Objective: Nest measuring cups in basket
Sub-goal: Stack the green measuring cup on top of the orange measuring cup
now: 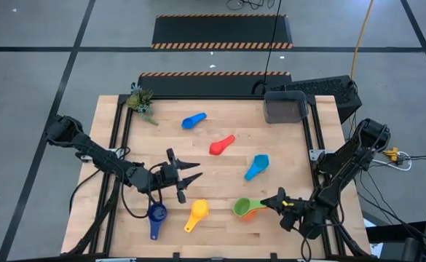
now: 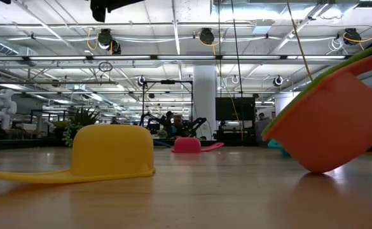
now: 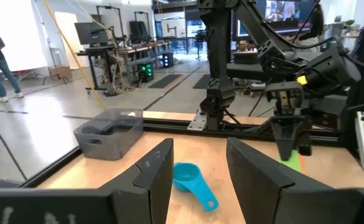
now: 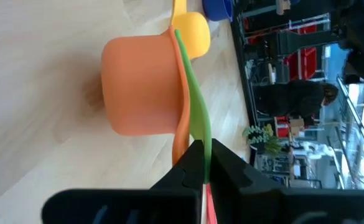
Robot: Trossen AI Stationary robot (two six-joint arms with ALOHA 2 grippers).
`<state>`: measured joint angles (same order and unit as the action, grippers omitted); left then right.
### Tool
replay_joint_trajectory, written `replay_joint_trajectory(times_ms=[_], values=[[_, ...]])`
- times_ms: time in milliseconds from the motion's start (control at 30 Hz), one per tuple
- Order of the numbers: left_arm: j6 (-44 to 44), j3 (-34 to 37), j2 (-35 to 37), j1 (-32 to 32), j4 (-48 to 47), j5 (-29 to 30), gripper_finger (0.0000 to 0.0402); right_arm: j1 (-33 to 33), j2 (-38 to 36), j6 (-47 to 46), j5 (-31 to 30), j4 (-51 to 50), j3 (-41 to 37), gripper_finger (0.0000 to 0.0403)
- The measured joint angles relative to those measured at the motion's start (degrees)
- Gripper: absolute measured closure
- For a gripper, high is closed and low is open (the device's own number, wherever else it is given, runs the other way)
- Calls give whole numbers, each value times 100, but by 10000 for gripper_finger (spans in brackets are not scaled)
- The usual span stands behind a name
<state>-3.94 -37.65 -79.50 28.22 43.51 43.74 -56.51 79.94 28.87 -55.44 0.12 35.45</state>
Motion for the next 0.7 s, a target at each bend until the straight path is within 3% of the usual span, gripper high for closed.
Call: replay_joint_trajectory(times_ms=[400,700], values=[[-138,0,0,-19,9,46,250,520,-2,760,241,1039,-235,403],[-171,0,0,-19,17,90,250,658,-2,760,332,1082,-235,403]])
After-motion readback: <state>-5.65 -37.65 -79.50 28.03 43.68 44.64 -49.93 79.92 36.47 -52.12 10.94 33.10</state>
